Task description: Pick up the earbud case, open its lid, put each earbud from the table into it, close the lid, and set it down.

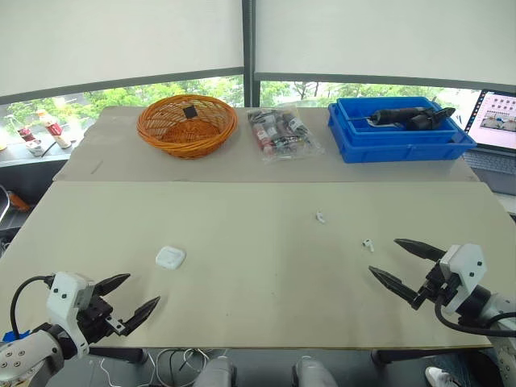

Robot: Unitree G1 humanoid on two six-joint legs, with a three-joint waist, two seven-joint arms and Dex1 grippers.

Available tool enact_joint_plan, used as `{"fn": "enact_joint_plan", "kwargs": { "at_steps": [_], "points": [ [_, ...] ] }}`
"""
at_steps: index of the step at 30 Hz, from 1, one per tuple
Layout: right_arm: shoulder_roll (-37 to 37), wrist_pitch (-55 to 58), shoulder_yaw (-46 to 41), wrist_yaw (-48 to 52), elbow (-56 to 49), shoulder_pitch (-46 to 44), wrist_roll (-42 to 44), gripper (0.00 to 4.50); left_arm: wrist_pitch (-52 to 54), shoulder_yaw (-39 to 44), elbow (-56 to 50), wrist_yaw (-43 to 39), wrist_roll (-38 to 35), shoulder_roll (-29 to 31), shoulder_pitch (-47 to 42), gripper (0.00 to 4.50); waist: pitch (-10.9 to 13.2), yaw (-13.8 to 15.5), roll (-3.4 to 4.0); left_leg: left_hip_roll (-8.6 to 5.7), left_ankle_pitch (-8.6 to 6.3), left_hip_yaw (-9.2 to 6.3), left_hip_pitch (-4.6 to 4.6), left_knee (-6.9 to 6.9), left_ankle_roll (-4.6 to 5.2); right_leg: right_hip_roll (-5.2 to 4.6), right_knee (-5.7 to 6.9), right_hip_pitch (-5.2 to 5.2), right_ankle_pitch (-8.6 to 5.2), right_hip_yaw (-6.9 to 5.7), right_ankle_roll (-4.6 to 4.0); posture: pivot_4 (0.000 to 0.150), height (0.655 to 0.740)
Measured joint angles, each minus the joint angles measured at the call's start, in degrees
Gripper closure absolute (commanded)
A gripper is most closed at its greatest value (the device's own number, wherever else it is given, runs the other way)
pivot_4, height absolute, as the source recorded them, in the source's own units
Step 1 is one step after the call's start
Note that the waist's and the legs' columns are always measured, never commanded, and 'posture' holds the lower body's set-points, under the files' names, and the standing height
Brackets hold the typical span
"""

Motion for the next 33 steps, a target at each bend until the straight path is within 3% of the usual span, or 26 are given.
{"fn": "enact_joint_plan", "kwargs": {
  "at_steps": [21, 33],
  "points": [
    [0.02, 0.56, -1.96, -0.07, 1.43, 0.29, -0.21, 0.05, -3.21, 0.01, 2.03, -2.54, 0.39, -0.04, -0.23, 0.00, 0.00, 0.00, 0.00, 0.00, 0.00, 0.02, 0.00, 0.00, 0.00, 0.00, 0.00, 0.00, 0.00, 0.00, 0.00, 0.150, 0.7400],
    [0.11, 0.55, -1.97, -0.21, 2.12, 0.30, -0.34, 0.05, -2.58, 3.84, 5.02, -6.95, -4.27, 0.77, -2.12, 0.00, 0.00, 0.03, 0.00, 0.00, 0.00, 0.02, 0.01, 0.00, 0.00, 0.00, 0.01, 0.00, 0.00, -0.01, 0.00, 0.150, 0.7400]
  ]
}}
